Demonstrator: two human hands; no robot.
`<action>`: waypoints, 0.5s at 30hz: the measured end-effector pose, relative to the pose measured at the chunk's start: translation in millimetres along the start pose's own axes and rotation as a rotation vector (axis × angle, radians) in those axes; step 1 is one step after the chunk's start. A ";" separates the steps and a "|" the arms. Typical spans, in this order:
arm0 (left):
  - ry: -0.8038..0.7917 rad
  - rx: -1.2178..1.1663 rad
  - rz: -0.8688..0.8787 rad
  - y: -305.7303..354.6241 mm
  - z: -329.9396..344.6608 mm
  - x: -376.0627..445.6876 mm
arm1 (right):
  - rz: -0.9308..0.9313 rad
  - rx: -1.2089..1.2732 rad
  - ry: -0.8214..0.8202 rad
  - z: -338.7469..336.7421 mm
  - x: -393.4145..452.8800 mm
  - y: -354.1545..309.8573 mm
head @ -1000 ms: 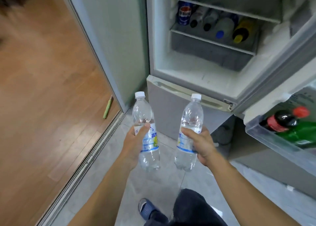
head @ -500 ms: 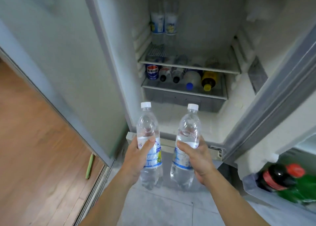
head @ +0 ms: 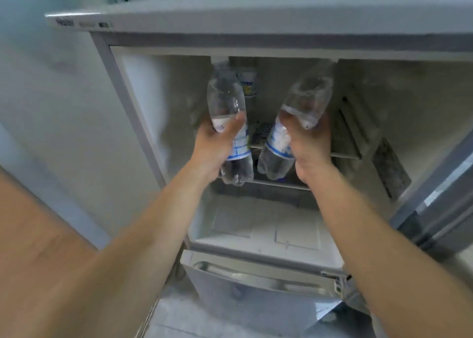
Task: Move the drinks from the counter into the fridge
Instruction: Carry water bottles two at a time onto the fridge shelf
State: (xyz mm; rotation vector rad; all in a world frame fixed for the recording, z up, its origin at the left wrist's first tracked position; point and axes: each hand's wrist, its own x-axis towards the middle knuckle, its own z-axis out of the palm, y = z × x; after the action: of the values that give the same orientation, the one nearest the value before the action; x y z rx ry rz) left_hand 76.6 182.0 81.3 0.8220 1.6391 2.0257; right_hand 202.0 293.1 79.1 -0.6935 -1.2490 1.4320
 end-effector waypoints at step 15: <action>-0.089 0.184 0.109 -26.4 54.1 135.1 | -0.076 -0.329 -0.003 30.5 128.9 33.8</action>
State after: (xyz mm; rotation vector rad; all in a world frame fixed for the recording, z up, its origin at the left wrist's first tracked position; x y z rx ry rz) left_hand 10.8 314.3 88.6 1.0717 1.7846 1.8981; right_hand 128.7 408.4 82.7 -0.8537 -1.5150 1.1773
